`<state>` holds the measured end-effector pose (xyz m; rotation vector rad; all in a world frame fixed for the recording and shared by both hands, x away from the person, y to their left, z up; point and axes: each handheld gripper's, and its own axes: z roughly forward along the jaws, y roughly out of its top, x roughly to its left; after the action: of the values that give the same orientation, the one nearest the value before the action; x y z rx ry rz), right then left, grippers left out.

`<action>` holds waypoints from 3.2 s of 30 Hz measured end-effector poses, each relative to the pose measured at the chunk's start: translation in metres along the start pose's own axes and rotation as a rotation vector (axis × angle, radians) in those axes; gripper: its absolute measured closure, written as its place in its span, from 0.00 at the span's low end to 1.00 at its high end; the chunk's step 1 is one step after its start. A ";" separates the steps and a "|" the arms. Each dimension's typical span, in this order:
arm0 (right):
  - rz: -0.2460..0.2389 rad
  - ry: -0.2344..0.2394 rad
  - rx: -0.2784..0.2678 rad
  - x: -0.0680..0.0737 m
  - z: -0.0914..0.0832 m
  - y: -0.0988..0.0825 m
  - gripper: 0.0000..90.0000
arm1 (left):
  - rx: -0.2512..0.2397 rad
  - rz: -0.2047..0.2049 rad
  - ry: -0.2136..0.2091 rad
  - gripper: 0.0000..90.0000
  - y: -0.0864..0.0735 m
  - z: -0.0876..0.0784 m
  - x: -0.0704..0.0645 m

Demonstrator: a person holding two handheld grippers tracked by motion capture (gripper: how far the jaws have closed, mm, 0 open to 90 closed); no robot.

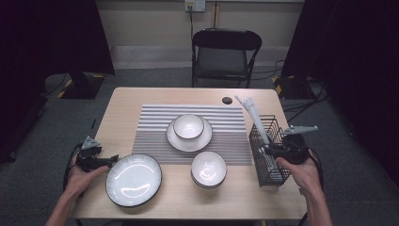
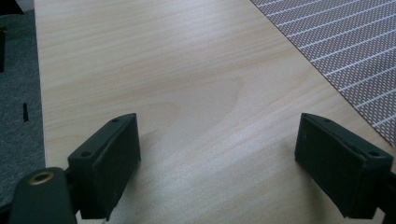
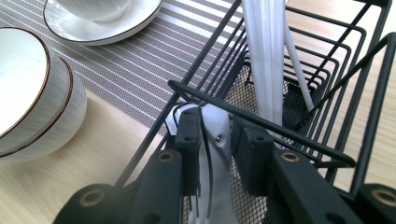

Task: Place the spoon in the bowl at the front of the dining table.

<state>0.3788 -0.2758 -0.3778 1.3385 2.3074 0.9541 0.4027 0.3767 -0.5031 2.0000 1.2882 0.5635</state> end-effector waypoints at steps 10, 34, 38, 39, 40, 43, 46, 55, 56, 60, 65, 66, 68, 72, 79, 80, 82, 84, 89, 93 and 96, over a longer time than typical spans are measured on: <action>-0.026 -0.009 0.017 0.001 0.000 0.002 0.83 | 0.000 0.000 -0.001 0.15 0.000 0.000 0.000; -0.024 0.009 0.024 -0.003 -0.001 0.000 0.89 | 0.000 0.000 -0.001 0.15 0.000 0.000 0.000; -0.030 0.004 0.048 0.000 0.001 0.004 0.88 | 0.000 0.000 0.000 0.15 0.000 0.000 0.000; -0.038 0.004 0.049 -0.001 0.002 0.005 0.88 | 0.000 0.000 -0.001 0.15 0.000 0.000 0.000; -0.034 -0.001 0.058 0.000 0.002 0.006 0.89 | 0.000 0.000 -0.001 0.15 0.000 0.000 0.000; -0.045 -0.029 0.075 0.002 0.005 0.008 0.92 | 0.000 0.000 0.000 0.15 0.000 0.000 0.000; -0.048 -0.026 0.076 0.001 0.005 0.007 0.94 | 0.000 0.000 -0.001 0.15 0.000 0.000 0.000; -0.086 -0.004 0.035 -0.001 0.002 0.002 0.95 | 0.000 0.000 0.000 0.15 0.000 0.000 0.000; -0.087 -0.003 0.028 -0.001 0.001 0.002 0.95 | 0.000 0.000 -0.001 0.15 0.000 0.000 0.000; -0.087 0.013 -0.013 -0.002 -0.003 -0.004 0.95 | 0.000 0.000 -0.001 0.15 0.000 0.000 0.000; -0.089 0.007 -0.054 -0.002 -0.007 -0.009 0.96 | 0.000 0.000 -0.001 0.15 0.000 0.000 0.000; -0.076 0.009 -0.062 -0.003 -0.008 -0.010 0.96 | 0.000 0.000 -0.001 0.15 0.000 0.000 0.000; -0.050 0.025 -0.080 -0.004 -0.009 -0.011 0.95 | 0.000 0.000 -0.001 0.15 0.000 0.000 0.000; -0.060 0.005 -0.094 -0.003 -0.008 -0.012 0.96 | -0.001 -0.001 -0.001 0.15 0.000 0.000 0.000; -0.093 0.010 -0.111 -0.002 -0.007 -0.015 0.96 | -0.001 -0.001 -0.001 0.15 0.000 0.000 0.000; -0.102 0.012 -0.108 -0.001 -0.007 -0.015 0.96 | -0.001 -0.001 -0.001 0.15 0.000 0.000 0.000; -0.121 0.020 -0.099 -0.001 -0.006 -0.014 0.96 | 0.000 -0.001 -0.001 0.15 0.000 0.000 0.000; -0.128 0.023 -0.101 -0.001 -0.006 -0.014 0.96 | 0.000 -0.001 -0.001 0.15 0.000 0.000 0.000; -0.142 0.039 -0.118 0.000 -0.007 -0.016 0.96 | 0.000 0.000 0.000 0.15 0.000 0.000 0.000; -0.160 0.048 -0.134 0.001 -0.008 -0.017 0.96 | -0.001 -0.001 -0.001 0.15 0.000 0.000 0.000; -0.171 0.055 -0.139 0.001 -0.009 -0.017 0.96 | 0.000 0.000 -0.001 0.15 0.000 0.000 0.000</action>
<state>0.3620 -0.2838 -0.3831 1.0536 2.3045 1.0844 0.4027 0.3767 -0.5032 1.9998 1.2880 0.5625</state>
